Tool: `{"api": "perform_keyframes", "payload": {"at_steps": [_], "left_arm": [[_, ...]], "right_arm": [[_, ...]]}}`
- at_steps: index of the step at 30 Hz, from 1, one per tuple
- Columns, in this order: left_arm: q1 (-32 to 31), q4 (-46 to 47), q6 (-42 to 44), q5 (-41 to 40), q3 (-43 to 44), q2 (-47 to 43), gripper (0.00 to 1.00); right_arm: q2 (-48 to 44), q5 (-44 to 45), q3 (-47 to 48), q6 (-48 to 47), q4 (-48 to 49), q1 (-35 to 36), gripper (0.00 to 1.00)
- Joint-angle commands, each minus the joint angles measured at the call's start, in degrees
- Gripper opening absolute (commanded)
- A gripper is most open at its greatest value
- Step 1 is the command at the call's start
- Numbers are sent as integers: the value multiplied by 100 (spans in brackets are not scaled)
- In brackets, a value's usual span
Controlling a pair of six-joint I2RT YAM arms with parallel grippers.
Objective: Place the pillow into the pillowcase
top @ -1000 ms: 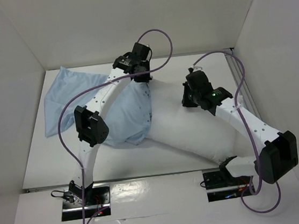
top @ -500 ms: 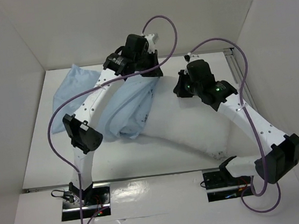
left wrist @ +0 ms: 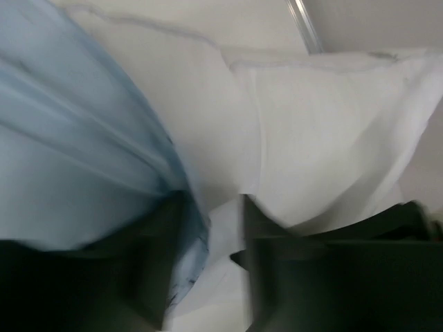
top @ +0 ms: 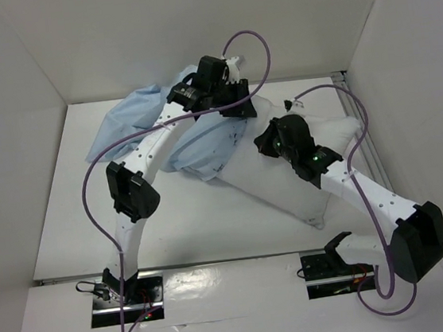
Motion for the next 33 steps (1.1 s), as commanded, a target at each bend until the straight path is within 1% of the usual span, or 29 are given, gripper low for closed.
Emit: {"api": "perform_keyframes", "payload": {"at_steps": [1,2,3,4,5,6,7,8,9,10,11,12,13,14,15,16,17,20,21,23,26,27,32,33], "left_arm": [[-46,192,106,256,116,-424,66],[-46,-26,185,115,115,-538,76],[-46,-124,343,-260,115,-687,83],[-46,-238,396,-482,115,-1028,91],[-46,-395,397,-710,54,-1223,93],[-46,-632,458,-1165,-33,-1468,93],[-46,-634,406,-1448,-556,-1749,93],[-46,-634,310,-1755,-927,-2065,87],[-46,-634,135,-2237,-1348,-2712,78],[-46,-408,81,-2433,-2231,-3032,71],[-46,-267,20,-2644,-2693,-3322,66],[-46,-91,19,-2837,-3158,-3856,64],[-116,250,-33,-3092,-3998,-4061,64],[-186,401,-34,-3198,-4381,-4229,64],[-187,533,-86,-3269,-4715,-4448,72],[-248,656,-86,-3339,-5014,-4450,77],[-249,745,-156,-3410,-5461,-4450,79],[-380,991,-227,-3550,-5903,-4241,84],[-441,1148,-227,-3551,-5957,-4152,84],[-687,1263,-227,-3998,-6036,-3933,84],[-890,1579,-61,-4542,-6151,-3739,86],[-890,1659,-60,-4614,-6151,-3608,86],[-943,2186,563,-4851,-6151,-3150,86],[-943,2239,712,-4922,-5995,-3036,86]], "right_arm": [[225,-191,440,59,473,-223,0],[330,-253,669,-73,271,-284,8],[497,-392,907,-431,60,-337,22],[550,-394,1361,-617,-386,-338,39],[551,-394,1549,-793,-582,-338,76],[551,-394,1733,-1082,-784,-338,86],[603,-333,1909,-1216,-1204,-338,91],[604,-245,2216,-1330,-1408,-338,94],[604,-88,2323,-1497,-1575,-338,100],[604,18,2428,-1559,-1916,-398,100],[604,115,2621,-1621,-2059,-399,100],[551,290,2701,-1673,-2191,-399,100],[490,344,2754,-1674,-2384,-399,100],[489,344,2816,-1735,-2464,-399,100],[437,475,2816,-1736,-2552,-399,100],[385,476,2868,-1736,-2648,-451,100],[384,529,2869,-1796,-2806,-452,100],[209,704,2721,-1797,-3114,-452,100],[208,705,2598,-1797,-3185,-452,100],[33,705,2474,-1745,-3378,-452,100],[-38,705,2298,-1744,-3659,-504,100],[-90,705,2237,-1675,-3738,-505,100],[-196,591,2113,-1674,-3871,-636,100],[-248,521,2061,-1674,-3932,-689,100]]}}
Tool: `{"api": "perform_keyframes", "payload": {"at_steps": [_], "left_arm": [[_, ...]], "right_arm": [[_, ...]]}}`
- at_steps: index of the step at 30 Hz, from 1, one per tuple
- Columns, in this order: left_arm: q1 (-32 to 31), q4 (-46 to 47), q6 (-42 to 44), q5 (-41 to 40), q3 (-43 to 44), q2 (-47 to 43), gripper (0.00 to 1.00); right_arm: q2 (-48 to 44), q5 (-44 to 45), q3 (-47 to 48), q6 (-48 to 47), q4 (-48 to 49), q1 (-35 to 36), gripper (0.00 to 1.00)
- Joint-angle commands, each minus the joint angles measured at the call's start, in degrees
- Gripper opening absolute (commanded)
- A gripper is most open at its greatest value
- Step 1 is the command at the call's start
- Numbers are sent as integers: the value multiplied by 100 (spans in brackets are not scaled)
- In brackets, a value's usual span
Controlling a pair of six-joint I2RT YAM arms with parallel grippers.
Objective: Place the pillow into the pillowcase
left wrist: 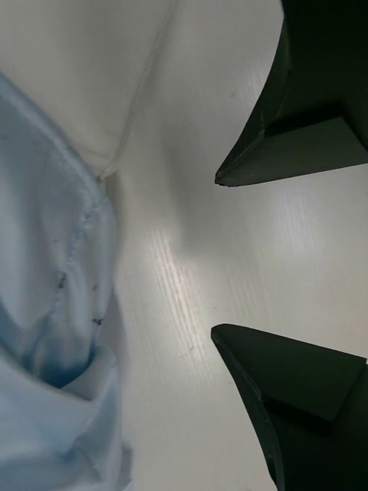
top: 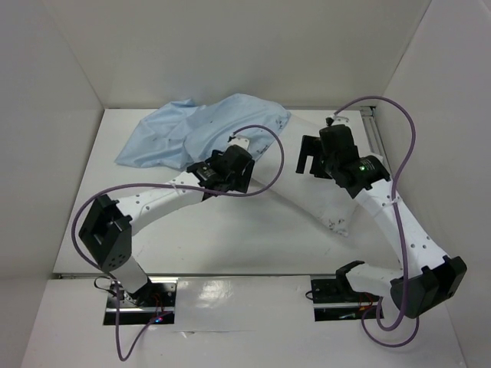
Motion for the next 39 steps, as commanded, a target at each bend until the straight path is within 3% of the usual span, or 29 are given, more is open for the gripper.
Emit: {"api": "perform_keyframes", "payload": {"at_steps": [1,5,11,16,20,23,24,25,26,28,29,33,34,35,37,39], "left_arm": [[23,592,468,-466,365,387,86],[23,741,661,-869,707,959,86],[146,961,943,-720,1059,1399,81],[435,864,943,-598,1323,1592,70],[752,662,803,-116,1649,1812,51],[753,662,855,281,1701,1812,31],[753,662,855,342,1701,1760,13],[753,601,803,439,1701,1707,5],[753,548,803,492,1701,1707,0],[753,390,671,850,1701,1567,0],[753,337,671,1018,1701,1418,0],[753,284,530,1959,1744,979,0],[753,223,530,2117,1876,977,0],[753,109,591,2397,2304,977,0],[814,-128,662,2680,2972,1073,0],[919,-523,715,3154,4272,1284,0]], "right_arm": [[-234,-11,-62,0,-335,-108,100],[-234,-11,-62,123,-405,-230,100],[-286,-283,-246,255,-581,-503,100],[-286,-450,-528,317,-634,-748,100],[-234,-582,-878,369,-433,-1056,100],[-67,-942,-1116,369,-72,-1224,100],[-6,-1003,-1169,369,24,-1276,100],[47,-1074,-1222,422,130,-1277,100],[152,-1127,-1335,422,357,-1277,100],[258,-1415,-1476,422,656,-1277,98],[372,-1556,-1555,422,1041,-1277,94],[776,-2128,-1409,492,1982,-1277,44],[916,-2329,-1189,492,2063,-1277,5],[1231,-2383,-908,440,2064,-1277,0],[1488,-2498,136,440,2064,-1277,0],[1743,-2498,1336,440,2126,-1277,0]]}}
